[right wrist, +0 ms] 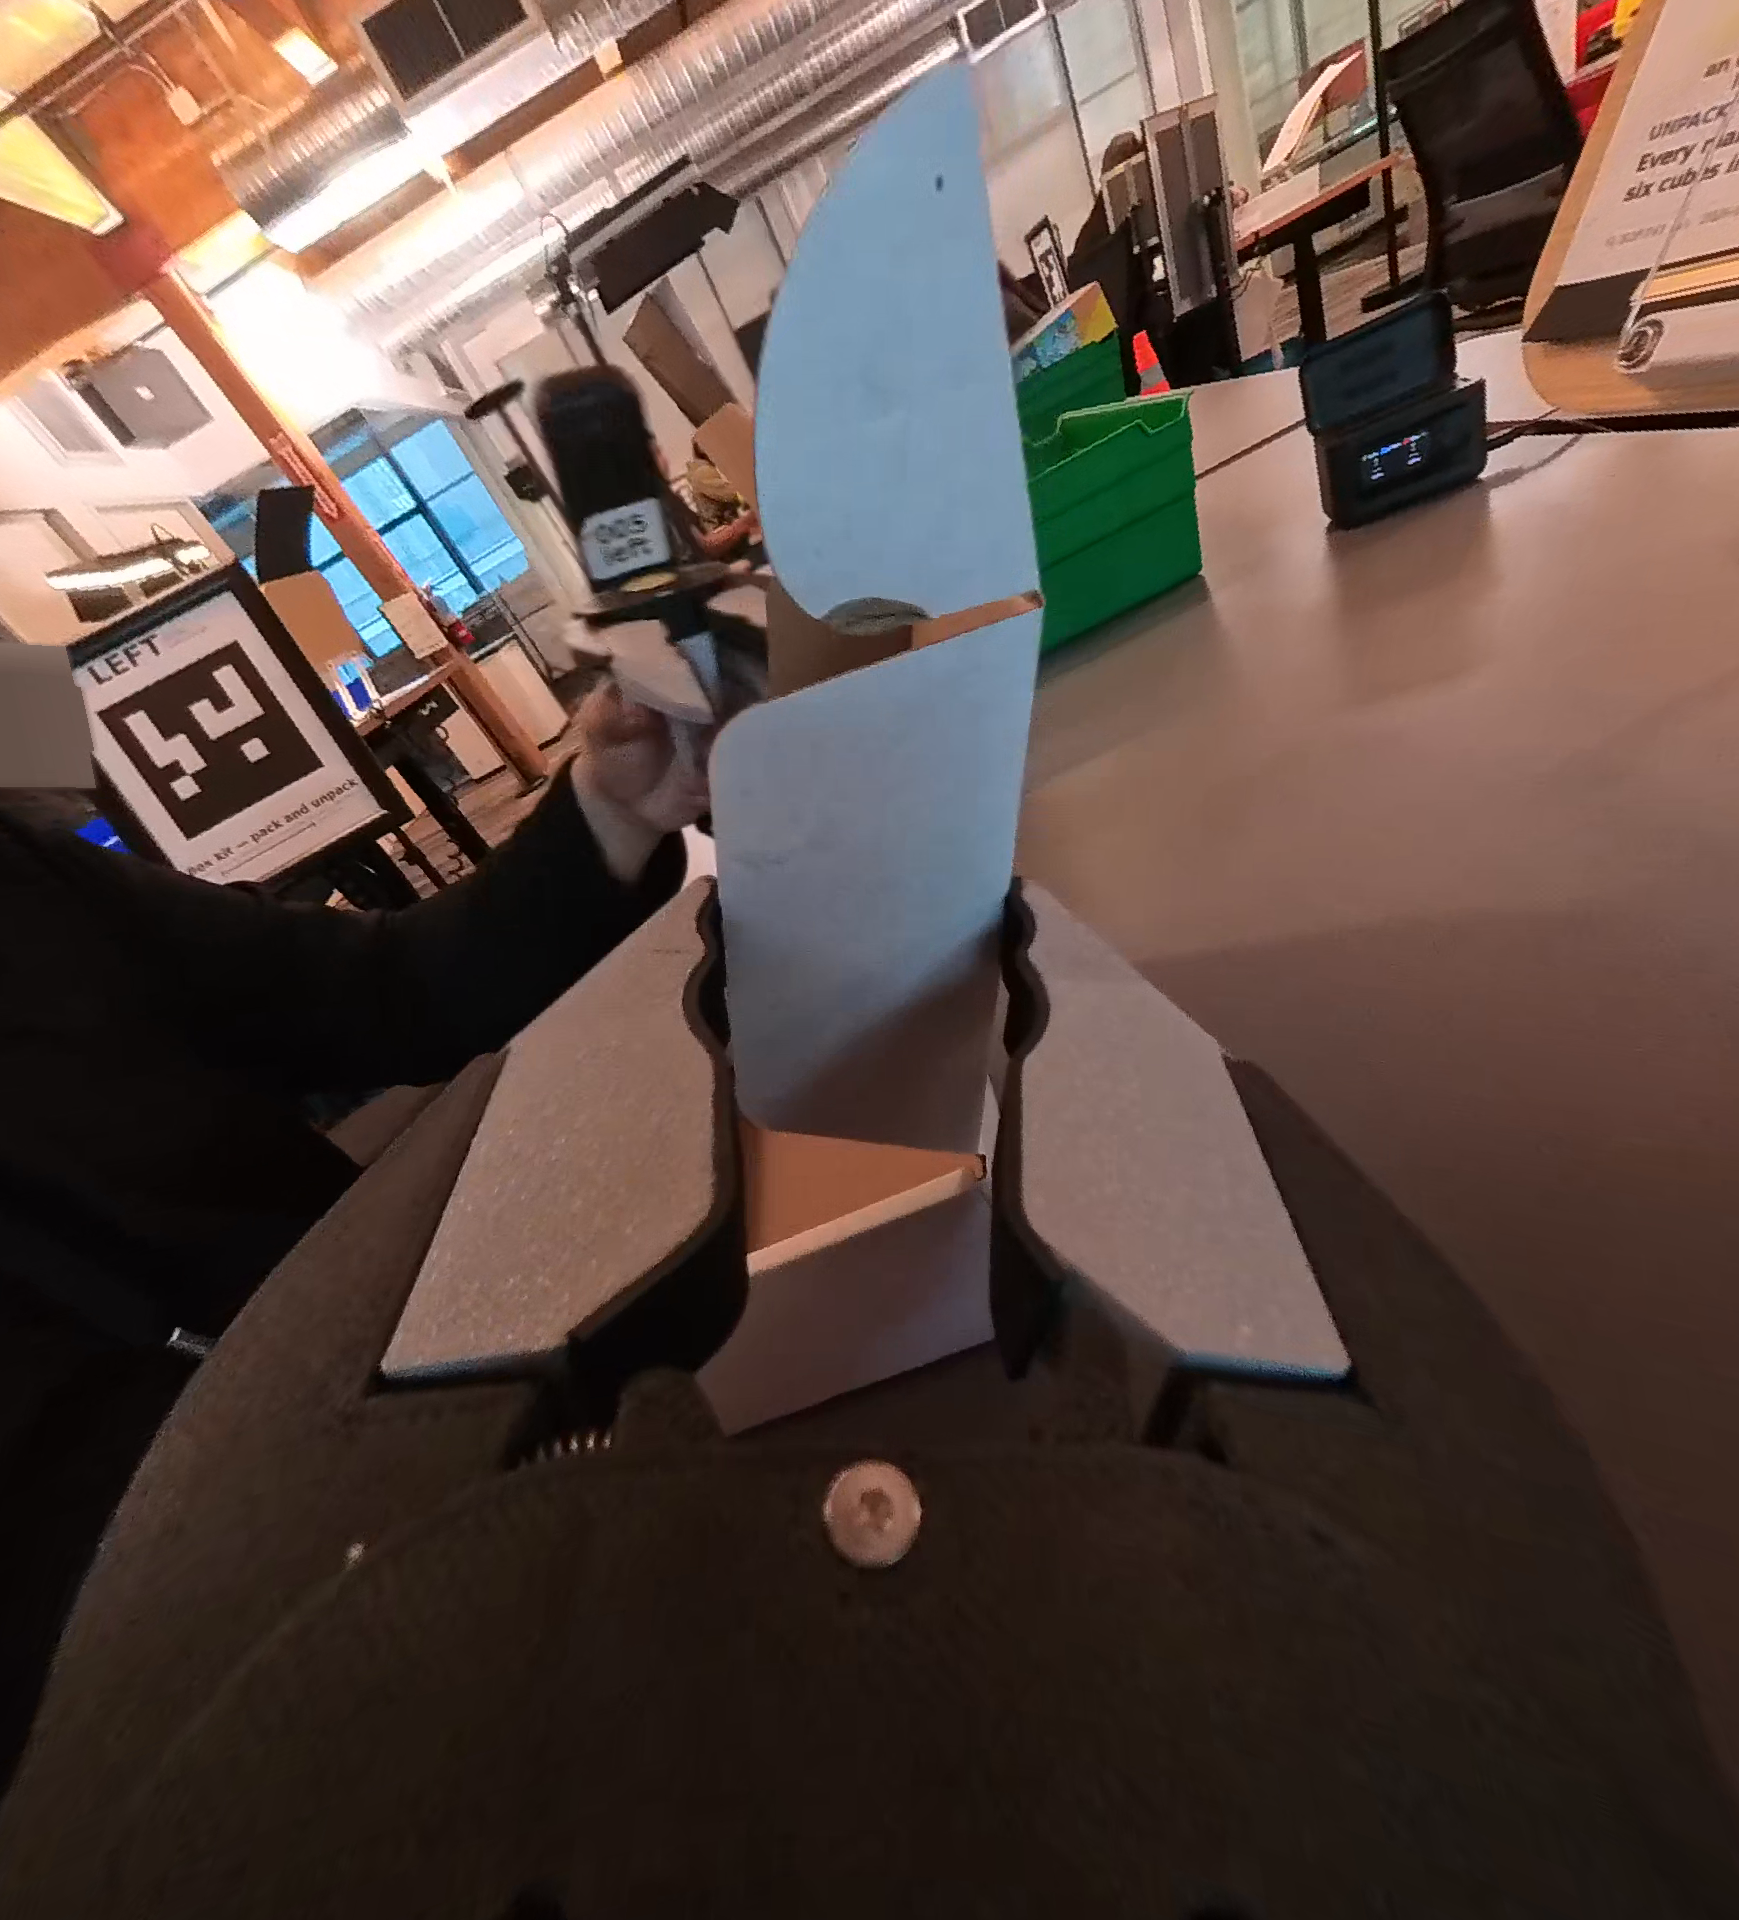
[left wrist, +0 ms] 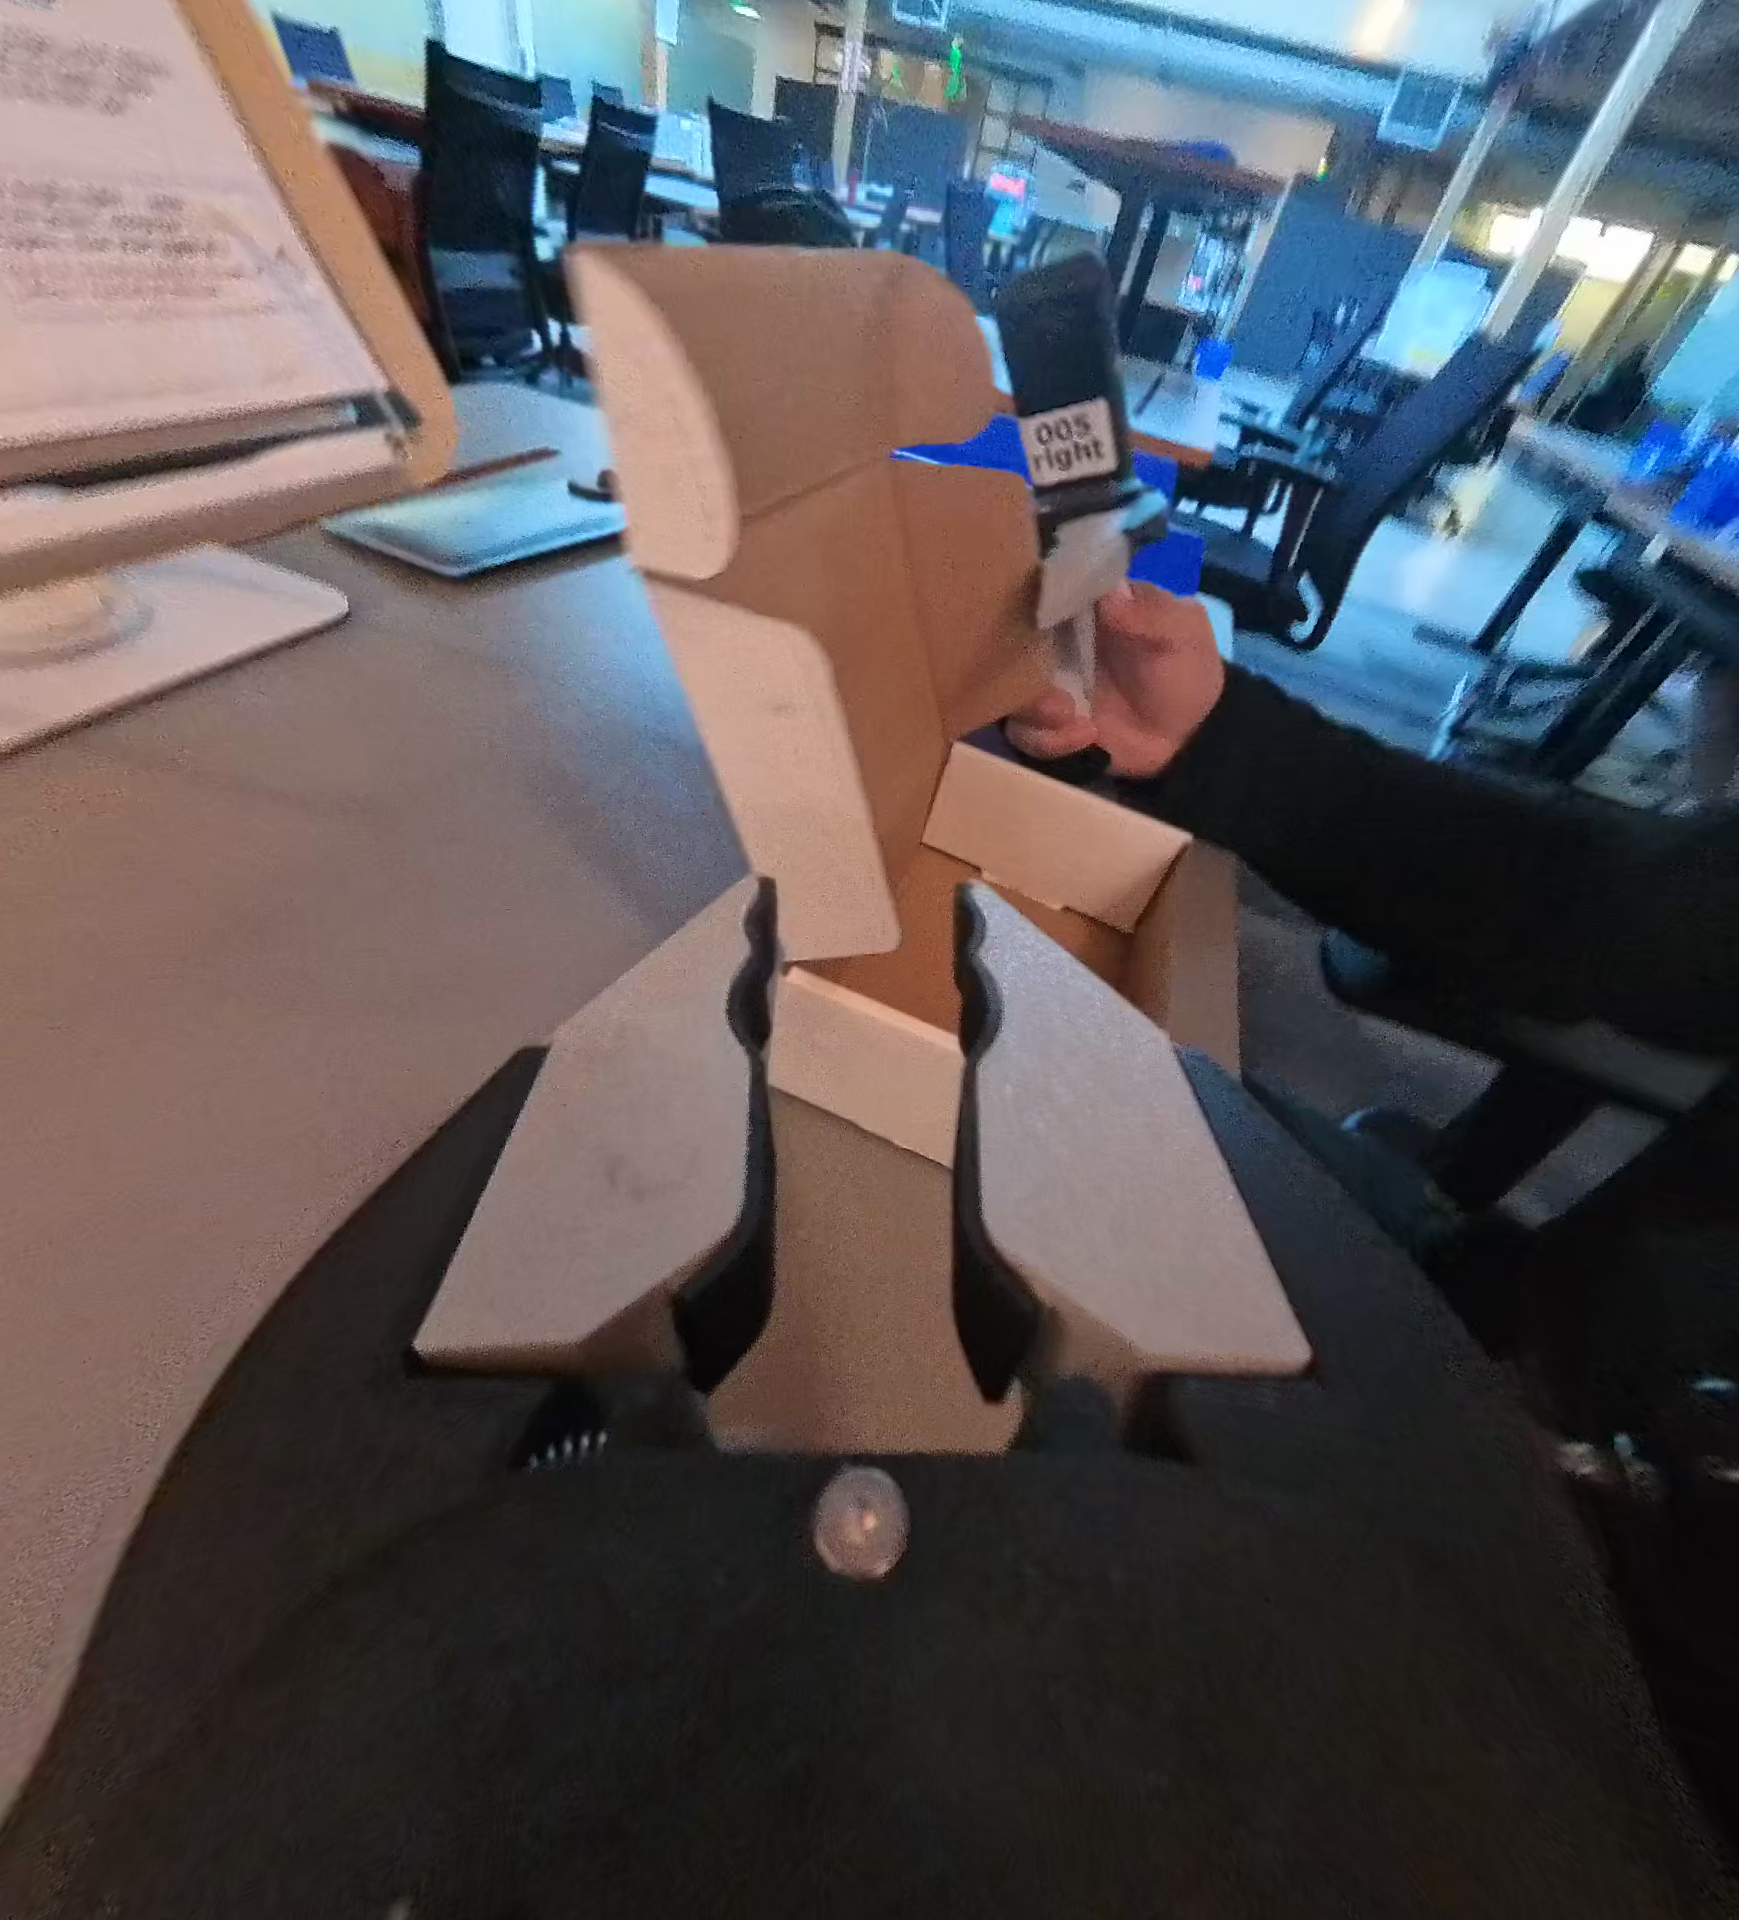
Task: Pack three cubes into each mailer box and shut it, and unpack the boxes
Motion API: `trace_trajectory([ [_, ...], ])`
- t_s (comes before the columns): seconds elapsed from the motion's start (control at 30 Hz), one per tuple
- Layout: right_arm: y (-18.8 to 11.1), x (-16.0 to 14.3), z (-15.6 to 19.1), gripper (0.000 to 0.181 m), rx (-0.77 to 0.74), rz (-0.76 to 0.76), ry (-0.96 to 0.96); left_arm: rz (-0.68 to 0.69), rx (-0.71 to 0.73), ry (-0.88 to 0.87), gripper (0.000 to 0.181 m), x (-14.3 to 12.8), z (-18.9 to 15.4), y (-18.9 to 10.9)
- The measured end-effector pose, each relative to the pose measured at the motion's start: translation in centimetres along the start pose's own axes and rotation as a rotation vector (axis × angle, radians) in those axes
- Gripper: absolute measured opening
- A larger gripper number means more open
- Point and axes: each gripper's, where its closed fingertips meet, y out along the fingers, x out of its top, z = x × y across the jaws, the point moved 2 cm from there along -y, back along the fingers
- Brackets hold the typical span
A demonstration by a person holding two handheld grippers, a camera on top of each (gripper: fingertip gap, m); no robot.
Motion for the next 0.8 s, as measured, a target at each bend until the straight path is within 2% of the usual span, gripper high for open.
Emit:
trace_trajectory([
  [0.07,0.1,-0.1,0.1,0.051,0.009,0.006,0.002,-0.025,-0.053,-0.092,0.044,-0.1,0.9,0.5],
  [0.23,0.2,-0.5,0.7,0.051,0.01,0.025,-0.038,-0.024,-0.26,-0.145,0.041,-0.2,0.6,3.3],
  [0.4,-0.2,-0.3,0.9,0.051,-0.016,0.008,-0.081,-0.014,-0.279,-0.141,0.034,-0.3,0.8,4.1],
  [0.6,0.2,-1.1,1.0,0.051,-0.175,0.087,-0.333,-0.007,-0.151,0.121,0.033,-1.0,-0.4,3.9],
  [0.7,0.0,-1.7,1.5,0.051,-0.198,0.117,-0.434,0.007,-0.105,0.234,0.032,-1.5,-1.1,3.9],
  [0.73,-0.1,-2.0,1.7,0.051,-0.193,0.129,-0.448,0.01,-0.107,0.268,0.031,-1.6,-1.5,3.8],
  [0.8,-0.6,-2.5,2.2,0.052,-0.158,0.154,-0.445,0.009,-0.209,0.293,0.031,-2.0,-3.1,3.6],
])
